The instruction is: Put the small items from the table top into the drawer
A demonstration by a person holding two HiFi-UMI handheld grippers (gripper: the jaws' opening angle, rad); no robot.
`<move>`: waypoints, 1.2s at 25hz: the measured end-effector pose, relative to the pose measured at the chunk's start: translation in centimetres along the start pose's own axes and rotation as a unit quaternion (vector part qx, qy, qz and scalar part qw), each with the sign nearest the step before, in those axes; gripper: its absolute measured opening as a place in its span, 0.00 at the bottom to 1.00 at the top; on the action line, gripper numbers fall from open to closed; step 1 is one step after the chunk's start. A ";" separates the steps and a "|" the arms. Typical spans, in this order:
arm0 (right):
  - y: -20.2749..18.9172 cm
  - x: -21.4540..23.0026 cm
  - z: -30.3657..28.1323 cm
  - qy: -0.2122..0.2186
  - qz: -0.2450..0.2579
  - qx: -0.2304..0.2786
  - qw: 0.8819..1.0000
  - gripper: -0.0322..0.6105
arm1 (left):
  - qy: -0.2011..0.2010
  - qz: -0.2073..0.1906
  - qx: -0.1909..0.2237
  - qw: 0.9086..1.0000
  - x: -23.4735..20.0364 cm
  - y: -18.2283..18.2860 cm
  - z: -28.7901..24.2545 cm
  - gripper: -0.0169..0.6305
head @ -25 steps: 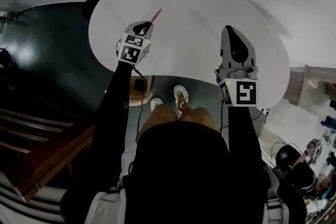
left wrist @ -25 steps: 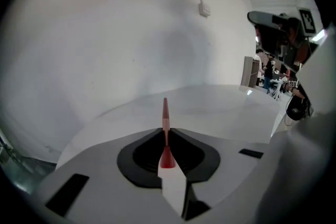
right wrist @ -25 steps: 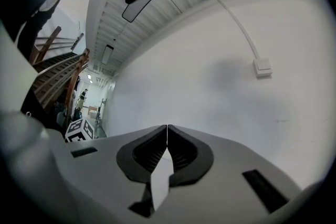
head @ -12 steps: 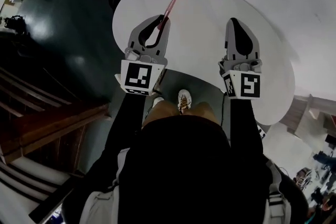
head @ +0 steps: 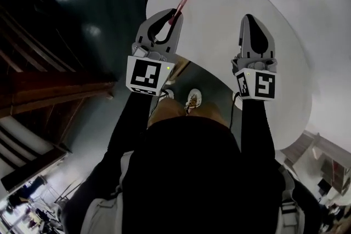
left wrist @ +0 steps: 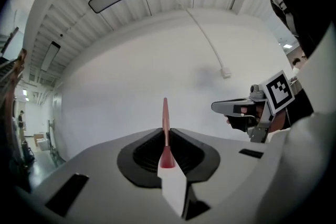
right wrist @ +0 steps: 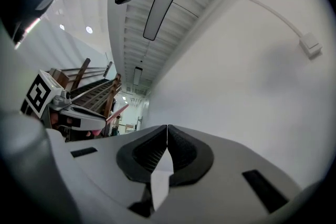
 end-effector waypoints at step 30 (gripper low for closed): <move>-4.3 -8.4 -5.7 0.098 -0.023 -0.052 0.994 0.09 | 0.079 0.147 -0.466 0.869 -3.0 -31.7 12.2 0.11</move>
Point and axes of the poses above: the fingertips, and each gripper's own axes: z backward along the fingers, x to its right, y out of its top, the point moved 4 cm from there along z, backward along the fingers, and after that the axes turned 2 degrees about z, right-handed, at the moved point
